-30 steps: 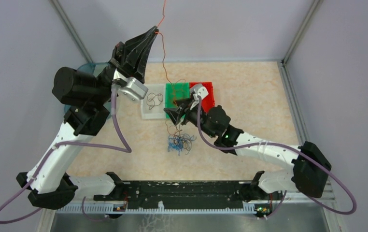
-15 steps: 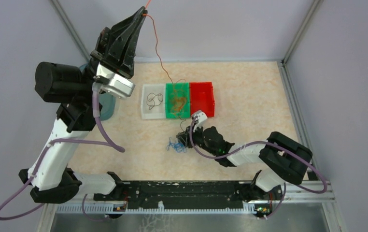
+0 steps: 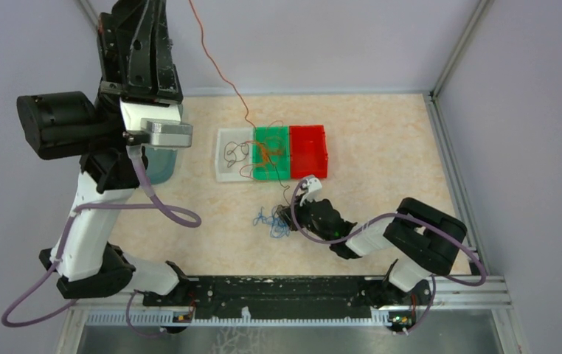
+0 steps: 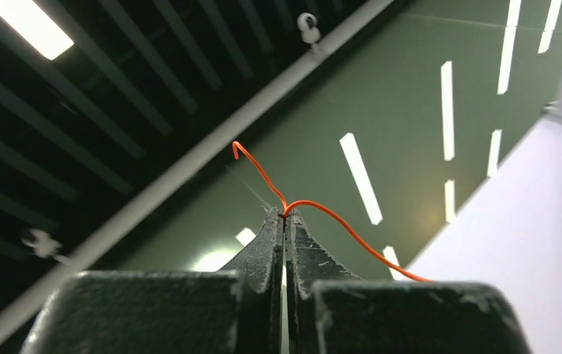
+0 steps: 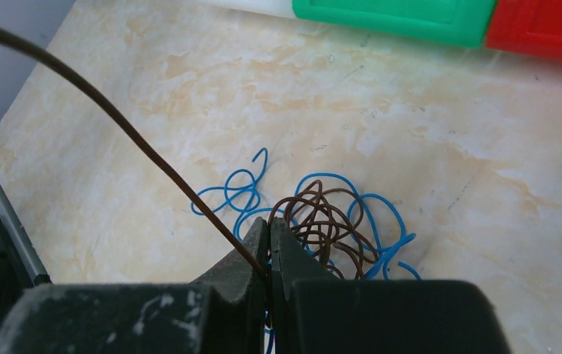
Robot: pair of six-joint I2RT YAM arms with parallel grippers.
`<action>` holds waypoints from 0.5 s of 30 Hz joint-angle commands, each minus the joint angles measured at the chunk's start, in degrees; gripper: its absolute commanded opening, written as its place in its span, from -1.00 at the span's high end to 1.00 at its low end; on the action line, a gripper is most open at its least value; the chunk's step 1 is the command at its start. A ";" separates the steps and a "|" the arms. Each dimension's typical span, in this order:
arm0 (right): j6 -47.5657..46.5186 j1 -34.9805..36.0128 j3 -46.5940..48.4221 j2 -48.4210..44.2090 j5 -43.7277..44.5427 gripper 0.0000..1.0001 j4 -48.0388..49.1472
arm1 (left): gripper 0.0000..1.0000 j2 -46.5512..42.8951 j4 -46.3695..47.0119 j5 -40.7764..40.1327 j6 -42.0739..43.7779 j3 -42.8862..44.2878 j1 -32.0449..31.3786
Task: Untangle the cables
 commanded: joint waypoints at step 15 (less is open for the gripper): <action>8.55 1.34 2.31 0.39 13.01 1.00 -11.13 | 1.00 6.59 10.44 3.18 18.97 8.96 -0.25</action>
